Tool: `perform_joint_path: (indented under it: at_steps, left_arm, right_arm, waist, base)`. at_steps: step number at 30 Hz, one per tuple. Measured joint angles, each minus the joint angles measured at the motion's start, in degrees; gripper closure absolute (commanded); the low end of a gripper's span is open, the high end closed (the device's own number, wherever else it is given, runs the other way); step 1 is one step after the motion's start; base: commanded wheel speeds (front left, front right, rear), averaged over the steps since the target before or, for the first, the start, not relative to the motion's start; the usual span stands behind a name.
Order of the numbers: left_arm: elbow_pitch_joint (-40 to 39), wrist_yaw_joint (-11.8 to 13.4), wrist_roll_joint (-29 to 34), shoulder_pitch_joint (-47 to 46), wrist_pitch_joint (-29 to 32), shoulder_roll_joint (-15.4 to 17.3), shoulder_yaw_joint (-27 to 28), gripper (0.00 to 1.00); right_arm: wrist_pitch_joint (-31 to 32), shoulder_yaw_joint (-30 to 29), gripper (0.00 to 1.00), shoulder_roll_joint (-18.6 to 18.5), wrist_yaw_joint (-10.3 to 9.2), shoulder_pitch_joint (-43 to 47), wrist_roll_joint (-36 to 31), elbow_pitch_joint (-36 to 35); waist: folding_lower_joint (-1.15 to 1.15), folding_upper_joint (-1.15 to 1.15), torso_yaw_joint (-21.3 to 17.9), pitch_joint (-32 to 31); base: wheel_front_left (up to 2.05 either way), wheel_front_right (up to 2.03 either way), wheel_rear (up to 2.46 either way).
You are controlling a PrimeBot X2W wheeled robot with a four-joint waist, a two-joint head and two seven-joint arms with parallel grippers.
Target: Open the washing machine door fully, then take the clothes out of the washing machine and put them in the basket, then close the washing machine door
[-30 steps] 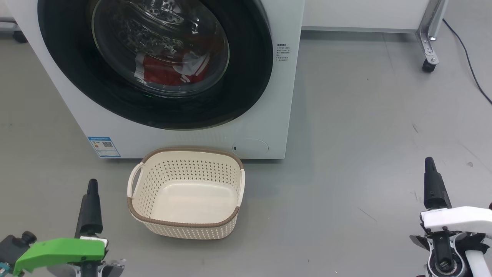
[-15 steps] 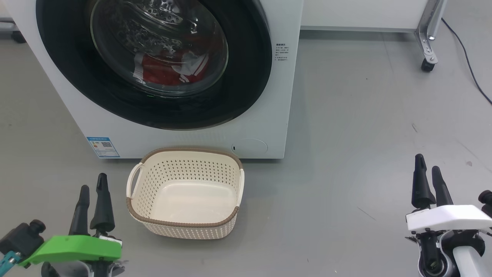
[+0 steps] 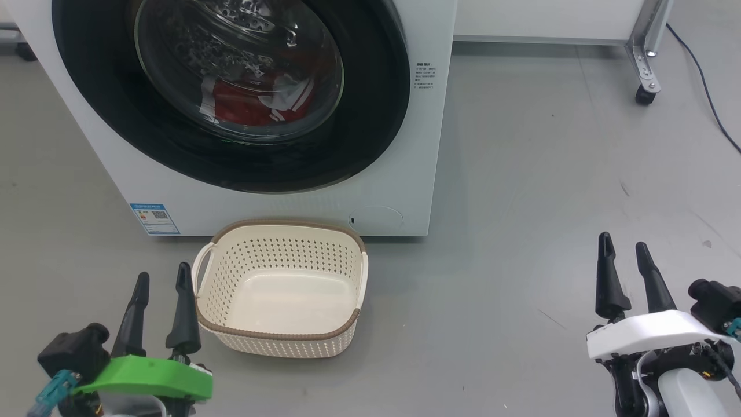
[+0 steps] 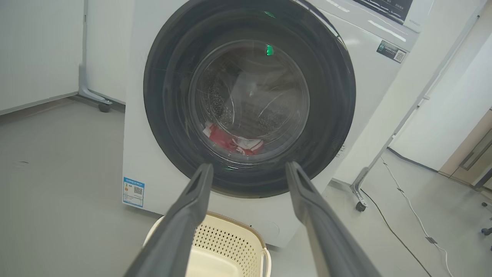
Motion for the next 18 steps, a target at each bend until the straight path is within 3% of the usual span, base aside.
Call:
perform_joint_path:
  at_steps: [11, 18]
  left_arm:
    - [2.49, 2.74, 12.87, 0.12, -2.33, 0.15, -2.97, 0.0]
    - [4.19, 3.52, 16.57, 0.21, -3.34, 0.09, -4.3, 0.0]
  right_arm:
    - [-1.42, 3.74, 0.0, -0.89, -2.04, -0.01, -10.16, 0.85]
    - [-1.42, 5.12, 0.0, -1.15, -2.96, -0.01, -13.88, 1.91]
  waist:
    - [0.0, 0.0, -0.13, 0.22]
    - [0.0, 0.0, -0.23, 0.25]
  base:
    - [0.0, 0.0, 0.0]
    - [0.0, 0.0, 0.0]
